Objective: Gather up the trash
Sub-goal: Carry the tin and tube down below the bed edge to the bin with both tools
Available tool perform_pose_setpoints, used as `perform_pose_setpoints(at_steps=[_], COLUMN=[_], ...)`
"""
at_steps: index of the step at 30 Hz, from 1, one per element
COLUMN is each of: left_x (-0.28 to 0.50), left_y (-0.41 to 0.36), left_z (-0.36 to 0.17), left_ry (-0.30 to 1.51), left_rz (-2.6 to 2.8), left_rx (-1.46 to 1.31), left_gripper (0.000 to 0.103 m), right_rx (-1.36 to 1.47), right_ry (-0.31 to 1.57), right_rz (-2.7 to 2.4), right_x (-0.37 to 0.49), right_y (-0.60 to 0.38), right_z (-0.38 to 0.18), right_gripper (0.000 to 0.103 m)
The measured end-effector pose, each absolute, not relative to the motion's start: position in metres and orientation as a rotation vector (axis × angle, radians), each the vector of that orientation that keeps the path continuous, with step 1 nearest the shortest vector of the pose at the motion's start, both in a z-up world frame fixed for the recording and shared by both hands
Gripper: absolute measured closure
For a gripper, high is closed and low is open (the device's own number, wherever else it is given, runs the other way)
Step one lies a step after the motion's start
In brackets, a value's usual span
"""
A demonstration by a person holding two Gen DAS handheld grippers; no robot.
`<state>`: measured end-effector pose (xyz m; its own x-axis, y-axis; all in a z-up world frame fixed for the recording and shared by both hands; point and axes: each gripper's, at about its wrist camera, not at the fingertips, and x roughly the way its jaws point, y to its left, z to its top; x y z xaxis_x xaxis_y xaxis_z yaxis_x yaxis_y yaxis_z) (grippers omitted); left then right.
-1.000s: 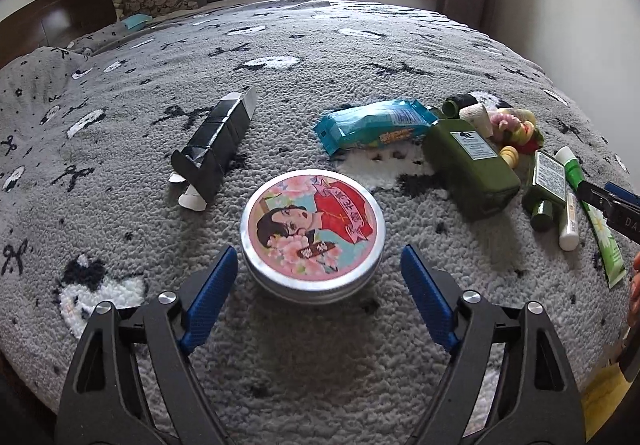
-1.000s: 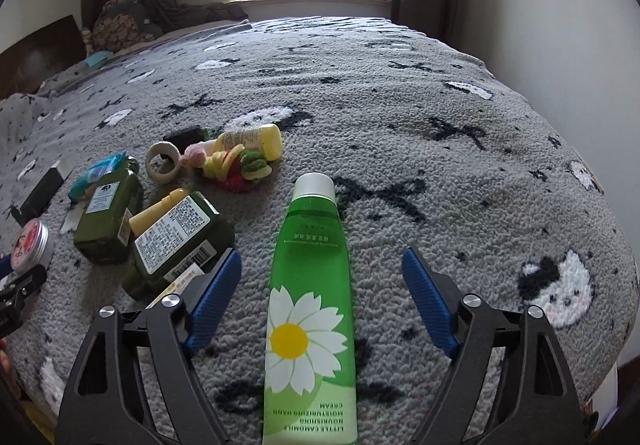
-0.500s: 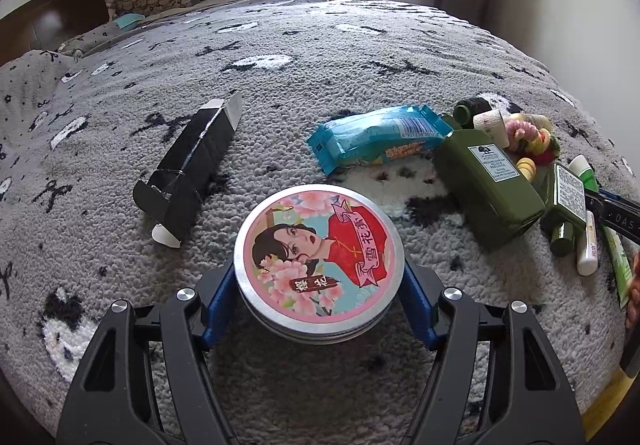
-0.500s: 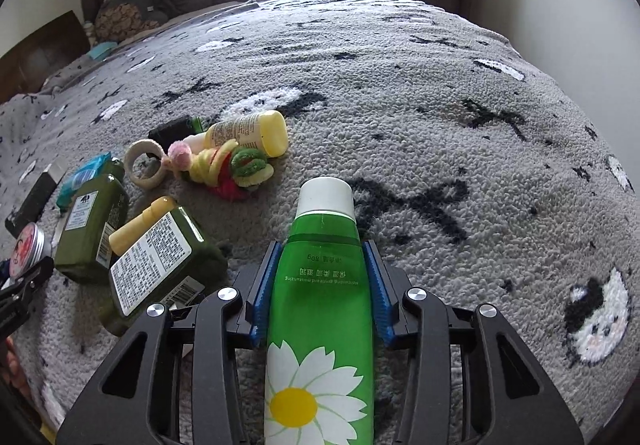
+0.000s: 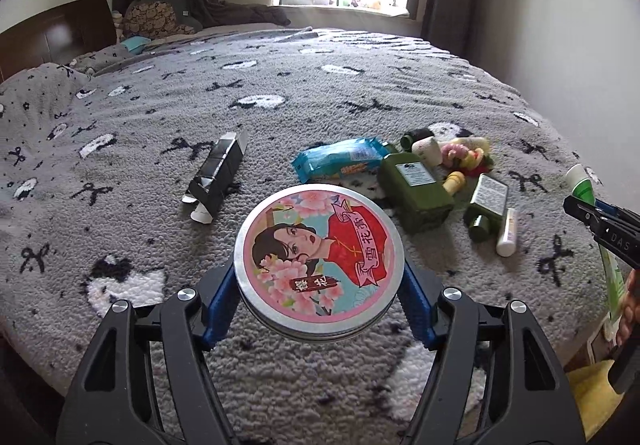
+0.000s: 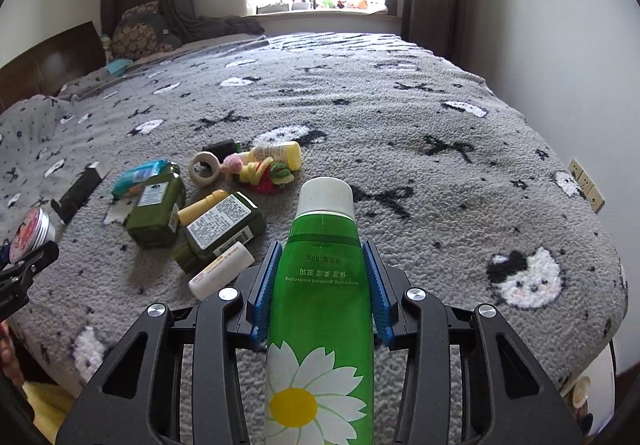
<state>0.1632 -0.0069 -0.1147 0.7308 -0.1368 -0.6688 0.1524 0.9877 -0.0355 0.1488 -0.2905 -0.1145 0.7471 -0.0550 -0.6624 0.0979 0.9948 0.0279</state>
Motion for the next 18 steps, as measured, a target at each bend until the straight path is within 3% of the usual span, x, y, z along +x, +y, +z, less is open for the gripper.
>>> perform_pose_setpoints(at_steps=[11, 18], left_x=[0.070, 0.023], left_y=[-0.016, -0.023], left_z=[-0.052, -0.046], left_ry=[0.582, 0.559], left_rz=[-0.183, -0.194], left_rx=[0.040, 0.051], left_gripper=[0.037, 0.037], right_rx=[0.056, 0.038], right_ry=[0.541, 0.541], right_rz=[-0.012, 0.038], right_x=[0.049, 0.002], right_y=[-0.268, -0.249], right_z=[-0.050, -0.052], right_gripper=[0.061, 0.061])
